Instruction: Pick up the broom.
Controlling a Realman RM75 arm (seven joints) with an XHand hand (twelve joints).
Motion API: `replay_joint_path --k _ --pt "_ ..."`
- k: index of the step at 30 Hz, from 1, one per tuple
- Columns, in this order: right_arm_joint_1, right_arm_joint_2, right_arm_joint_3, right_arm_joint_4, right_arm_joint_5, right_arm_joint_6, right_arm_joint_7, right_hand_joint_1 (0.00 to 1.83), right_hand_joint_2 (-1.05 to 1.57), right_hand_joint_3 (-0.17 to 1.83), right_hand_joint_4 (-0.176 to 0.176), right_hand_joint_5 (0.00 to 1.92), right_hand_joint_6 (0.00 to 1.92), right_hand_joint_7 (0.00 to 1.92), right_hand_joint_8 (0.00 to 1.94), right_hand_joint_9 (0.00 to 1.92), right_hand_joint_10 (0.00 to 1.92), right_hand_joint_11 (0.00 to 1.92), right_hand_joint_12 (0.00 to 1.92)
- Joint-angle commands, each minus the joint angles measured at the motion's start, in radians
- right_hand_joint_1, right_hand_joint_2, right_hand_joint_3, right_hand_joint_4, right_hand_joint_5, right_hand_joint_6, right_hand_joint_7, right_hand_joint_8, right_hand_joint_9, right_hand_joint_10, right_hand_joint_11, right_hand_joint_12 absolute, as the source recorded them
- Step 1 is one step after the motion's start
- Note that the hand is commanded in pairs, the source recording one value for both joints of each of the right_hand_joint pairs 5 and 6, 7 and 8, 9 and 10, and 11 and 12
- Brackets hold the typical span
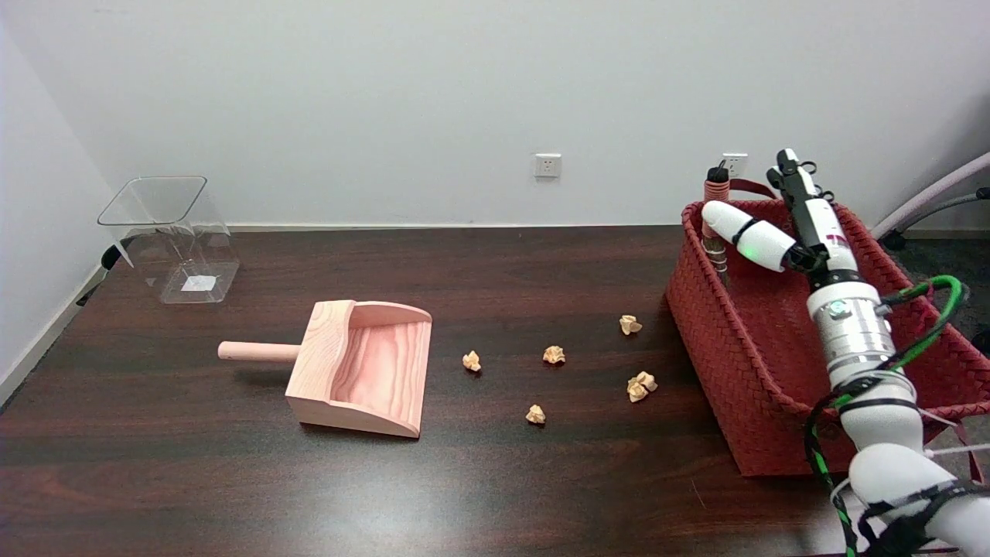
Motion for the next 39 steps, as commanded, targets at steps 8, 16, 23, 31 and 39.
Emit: replay_joint_path --k 8,16,23,31,39 --pt "0.180 -0.033 0.002 -0.136 -0.002 -0.220 0.063 0.67 0.86 -0.07 0.000 0.00 0.00 0.15 0.15 0.00 0.00 0.00 0.00" --pt "0.203 -0.048 -0.022 -0.138 -0.007 -0.228 0.066 0.67 0.87 -0.07 0.000 0.00 0.00 0.20 0.20 0.00 0.00 0.00 0.00" --pt "0.218 -0.072 -0.022 -0.136 -0.033 -0.242 0.097 0.67 0.88 -0.08 0.000 0.00 0.00 0.21 0.21 0.00 0.00 0.00 0.00" --pt "0.219 -0.073 -0.016 -0.127 -0.057 -0.241 0.123 0.67 0.91 -0.07 0.000 0.00 0.00 0.31 0.31 0.00 0.00 0.00 0.00" --pt "0.220 -0.073 -0.019 -0.127 -0.057 -0.231 0.125 0.67 0.95 -0.09 0.000 0.17 0.17 1.01 1.01 0.17 0.17 0.17 0.17"
